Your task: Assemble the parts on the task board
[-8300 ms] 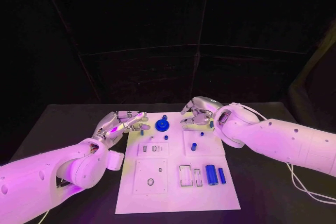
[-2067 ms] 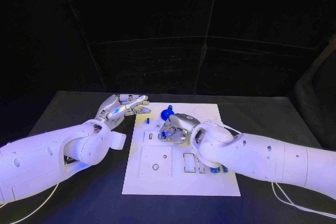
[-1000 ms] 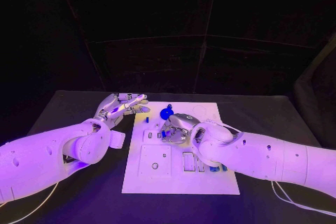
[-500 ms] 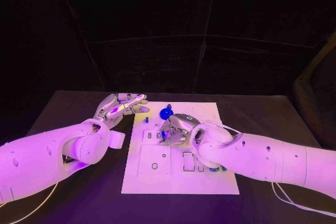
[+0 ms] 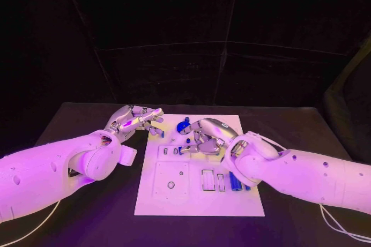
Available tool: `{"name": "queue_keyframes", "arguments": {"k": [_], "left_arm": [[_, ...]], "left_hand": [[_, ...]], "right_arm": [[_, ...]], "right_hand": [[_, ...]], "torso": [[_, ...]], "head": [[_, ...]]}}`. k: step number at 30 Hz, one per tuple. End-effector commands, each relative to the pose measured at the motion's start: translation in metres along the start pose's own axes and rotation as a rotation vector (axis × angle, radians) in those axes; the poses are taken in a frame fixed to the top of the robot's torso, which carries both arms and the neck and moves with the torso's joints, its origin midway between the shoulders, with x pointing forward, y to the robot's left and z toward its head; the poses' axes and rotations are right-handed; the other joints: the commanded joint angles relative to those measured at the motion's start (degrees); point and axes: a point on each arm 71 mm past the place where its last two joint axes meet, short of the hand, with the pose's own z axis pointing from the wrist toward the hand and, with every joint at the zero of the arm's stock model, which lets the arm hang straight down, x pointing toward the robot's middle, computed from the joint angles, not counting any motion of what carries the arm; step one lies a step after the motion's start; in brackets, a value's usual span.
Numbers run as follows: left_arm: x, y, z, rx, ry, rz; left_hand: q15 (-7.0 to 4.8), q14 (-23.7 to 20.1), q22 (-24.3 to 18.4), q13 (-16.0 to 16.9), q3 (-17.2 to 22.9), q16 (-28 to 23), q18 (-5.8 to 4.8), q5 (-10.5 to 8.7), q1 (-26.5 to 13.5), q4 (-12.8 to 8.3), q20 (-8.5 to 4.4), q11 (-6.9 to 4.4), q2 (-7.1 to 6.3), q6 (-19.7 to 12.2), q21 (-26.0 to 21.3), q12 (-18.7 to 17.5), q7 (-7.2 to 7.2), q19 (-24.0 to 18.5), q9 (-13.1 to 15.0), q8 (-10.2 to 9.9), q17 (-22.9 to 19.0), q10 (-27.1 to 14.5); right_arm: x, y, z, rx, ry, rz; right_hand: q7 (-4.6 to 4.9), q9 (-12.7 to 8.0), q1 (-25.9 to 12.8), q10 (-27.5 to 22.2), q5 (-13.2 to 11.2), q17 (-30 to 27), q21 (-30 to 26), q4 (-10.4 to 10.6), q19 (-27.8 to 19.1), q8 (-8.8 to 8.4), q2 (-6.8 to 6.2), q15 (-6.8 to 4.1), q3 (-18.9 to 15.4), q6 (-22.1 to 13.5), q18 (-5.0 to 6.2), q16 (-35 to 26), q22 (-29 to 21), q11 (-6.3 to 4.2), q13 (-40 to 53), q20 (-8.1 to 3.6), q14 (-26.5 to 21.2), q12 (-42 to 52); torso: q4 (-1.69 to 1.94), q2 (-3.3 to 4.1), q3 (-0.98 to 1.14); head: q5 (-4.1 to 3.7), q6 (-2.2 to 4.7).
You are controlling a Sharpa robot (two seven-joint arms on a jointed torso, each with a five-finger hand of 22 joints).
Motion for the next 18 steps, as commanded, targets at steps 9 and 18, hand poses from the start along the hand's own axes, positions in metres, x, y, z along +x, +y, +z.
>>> {"name": "queue_keyframes", "arguments": {"k": [9, 18], "left_arm": [[0.013, -0.003, 0.021, -0.476, 0.286, 0.568], [0.031, 0.000, 0.050, -0.699, 0.355, 0.862]], "left_hand": [[-4.05, 5.39, 35.98, 16.25, -8.26, 62.46, -3.71, -0.22, -5.24, 7.29, -4.41, -3.49, 1.52, 2.39, 36.21, 17.80, -3.32, 12.53, 3.33, 5.96, 61.58, 4.66], [-4.82, 6.32, 58.08, 42.18, -14.69, 66.38, -6.08, -0.93, -4.53, 10.87, -4.80, -4.73, 3.66, -0.59, 54.12, 45.15, -4.52, 13.23, 9.74, 15.92, 66.62, 0.33]], "right_arm": [[-0.093, -0.037, -0.022, 0.074, -0.074, 0.292], [-0.117, -0.061, -0.033, 0.148, -0.107, 0.287]], "right_hand": [[-0.51, 0.17, 2.76, -0.06, 2.91, 1.25, -0.97, -0.43, -1.15, 0.60, 1.83, -0.20, -1.39, 1.54, 1.07, -1.24, -0.97, -0.53, -0.84, -0.41, 2.87, 0.22], [-0.63, 0.14, 3.46, 0.10, 4.72, 0.03, -1.35, -0.64, -1.52, 0.60, 2.32, -0.35, -1.98, 1.83, 1.20, -2.13, -1.60, -0.67, -1.20, -0.57, 2.58, 0.16]], "torso": [[-0.97, -2.01, 0.85], [-1.18, -2.96, 1.34]], "head": [[1.42, -0.72], [2.20, -1.23]]}}
